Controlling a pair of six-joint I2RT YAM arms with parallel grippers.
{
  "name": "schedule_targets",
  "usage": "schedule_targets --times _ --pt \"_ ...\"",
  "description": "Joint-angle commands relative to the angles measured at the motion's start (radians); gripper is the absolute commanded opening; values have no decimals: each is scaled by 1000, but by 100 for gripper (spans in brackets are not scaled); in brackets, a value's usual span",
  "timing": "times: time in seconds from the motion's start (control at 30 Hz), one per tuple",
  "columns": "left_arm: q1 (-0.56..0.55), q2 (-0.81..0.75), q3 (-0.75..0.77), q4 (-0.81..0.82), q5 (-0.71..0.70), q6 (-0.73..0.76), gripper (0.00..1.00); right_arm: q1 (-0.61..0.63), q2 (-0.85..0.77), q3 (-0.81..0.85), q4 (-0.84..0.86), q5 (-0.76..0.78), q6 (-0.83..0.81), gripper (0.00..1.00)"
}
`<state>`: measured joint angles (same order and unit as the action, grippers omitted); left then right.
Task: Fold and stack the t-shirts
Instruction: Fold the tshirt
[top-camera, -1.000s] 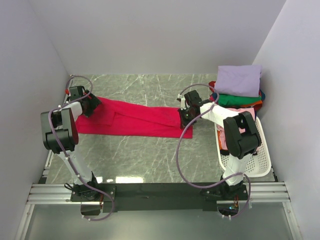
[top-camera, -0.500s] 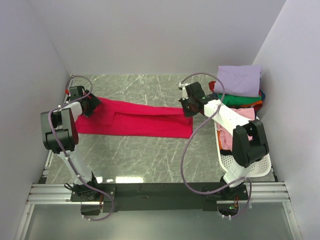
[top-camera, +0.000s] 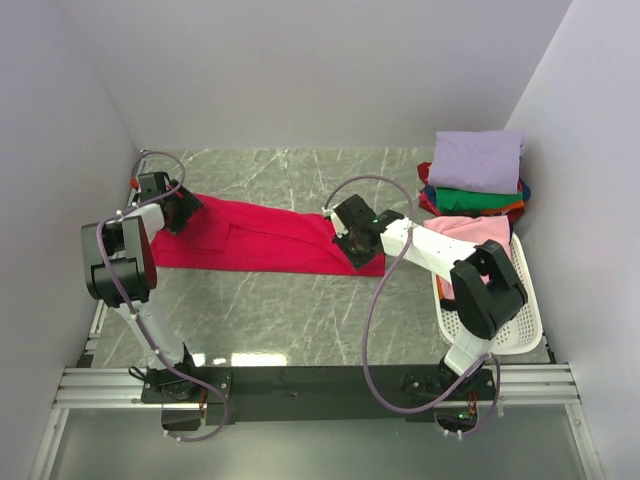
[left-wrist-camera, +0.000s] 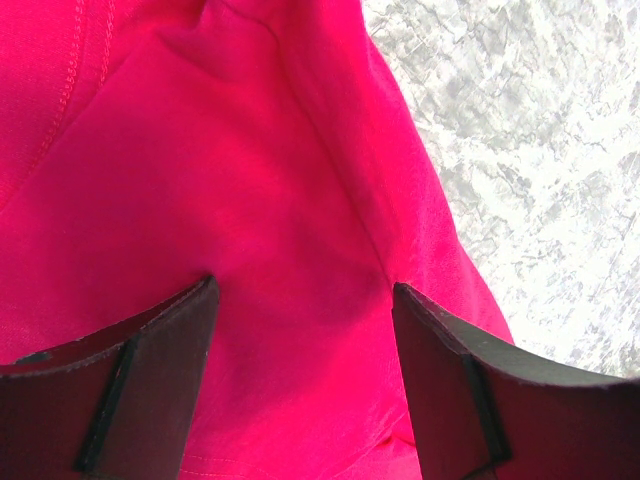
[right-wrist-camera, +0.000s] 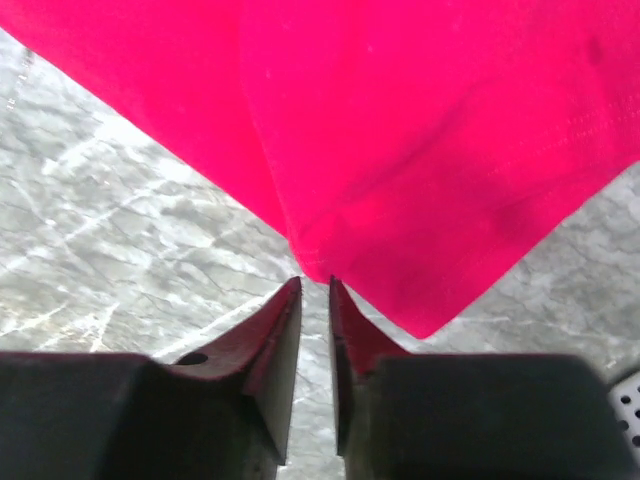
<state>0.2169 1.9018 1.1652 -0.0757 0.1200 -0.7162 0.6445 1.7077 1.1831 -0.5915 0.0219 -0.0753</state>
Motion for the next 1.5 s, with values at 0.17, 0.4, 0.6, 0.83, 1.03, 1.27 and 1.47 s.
schedule_targets --times 0.17,0.4,0.6,0.83,1.03,1.27,1.47 --pt "7 -23 2 -29 9 27 77 -42 -62 29 5 52 74 33" --pt "7 -29 -6 -27 10 27 77 -215 15 62 88 -19 244 34" --pt "9 -27 -4 -29 6 29 77 -316 90 99 163 -142 282 37" --pt "9 -23 -2 -32 3 32 77 -342 193 171 165 -106 312 39" --pt "7 -18 4 -33 1 34 77 -347 216 194 134 -25 318 40" --pt "7 -14 7 -36 0 34 77 -348 222 196 125 13 325 41" --pt "7 -14 5 -36 -3 35 77 -348 260 219 136 -7 333 41"
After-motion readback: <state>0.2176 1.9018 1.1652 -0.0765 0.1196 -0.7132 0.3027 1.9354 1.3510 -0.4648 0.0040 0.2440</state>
